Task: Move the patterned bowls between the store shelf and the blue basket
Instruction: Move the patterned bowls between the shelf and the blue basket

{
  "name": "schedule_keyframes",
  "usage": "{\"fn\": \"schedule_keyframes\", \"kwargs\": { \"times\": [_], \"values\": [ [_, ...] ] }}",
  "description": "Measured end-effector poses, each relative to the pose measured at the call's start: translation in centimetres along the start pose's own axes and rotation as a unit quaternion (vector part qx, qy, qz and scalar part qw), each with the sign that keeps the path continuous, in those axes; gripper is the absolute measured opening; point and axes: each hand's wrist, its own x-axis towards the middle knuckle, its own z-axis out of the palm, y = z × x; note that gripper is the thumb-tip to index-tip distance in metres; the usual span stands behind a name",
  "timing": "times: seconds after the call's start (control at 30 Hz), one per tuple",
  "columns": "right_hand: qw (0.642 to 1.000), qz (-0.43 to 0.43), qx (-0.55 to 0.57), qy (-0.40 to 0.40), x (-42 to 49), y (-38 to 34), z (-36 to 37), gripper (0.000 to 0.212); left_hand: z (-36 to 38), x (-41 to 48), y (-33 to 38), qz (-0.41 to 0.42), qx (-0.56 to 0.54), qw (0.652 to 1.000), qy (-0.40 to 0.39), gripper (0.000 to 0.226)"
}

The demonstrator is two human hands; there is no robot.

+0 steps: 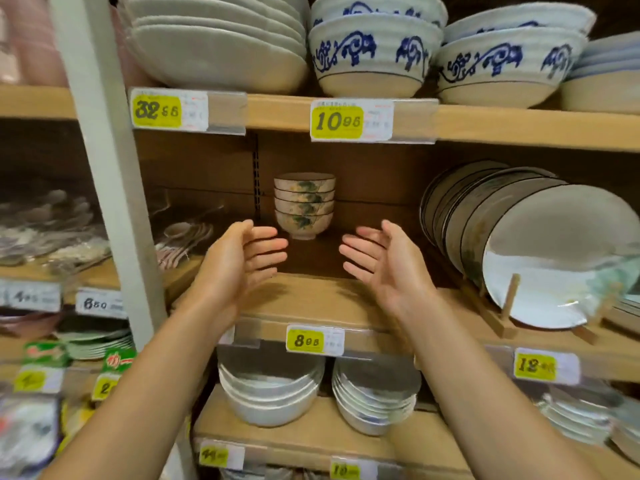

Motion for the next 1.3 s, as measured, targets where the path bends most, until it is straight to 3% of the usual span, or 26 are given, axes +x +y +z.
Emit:
{"fn": "schedule_keyframes", "kwargs": {
  "times": [0.33, 0.53, 0.73, 1.03, 1.3],
  "values": [
    [0.980, 0.155, 0.009, -0.128, -11.6, 8.8, 0.1, 0.036, -5.3, -18.0, -5.2, -0.044, -0.039, 0.982, 0.180, 0.034],
    [0.951, 0.229, -0.025, -0.208, -17.6, 15.9, 5.0, 0.027, -13.3, -26.7, -5.3, -0.030, -0.049, 0.945, 0.322, 0.032],
    [0.929, 0.250, -0.096, -0.257, -22.3, 23.3, 11.6, 0.018, -22.6, -32.9, -5.8, -0.069, -0.047, 0.912, 0.403, 0.027],
    [0.903, 0.293, -0.229, -0.213, -26.8, 36.1, 17.4, 0.018, -35.4, -38.1, -9.8, -0.165, -0.013, 0.890, 0.425, 0.025],
    [0.874, 0.334, -0.326, -0.133, -26.0, 43.7, 17.9, 0.018, -40.3, -34.1, -15.7, -0.258, 0.025, 0.886, 0.385, 0.022]
  ]
}}
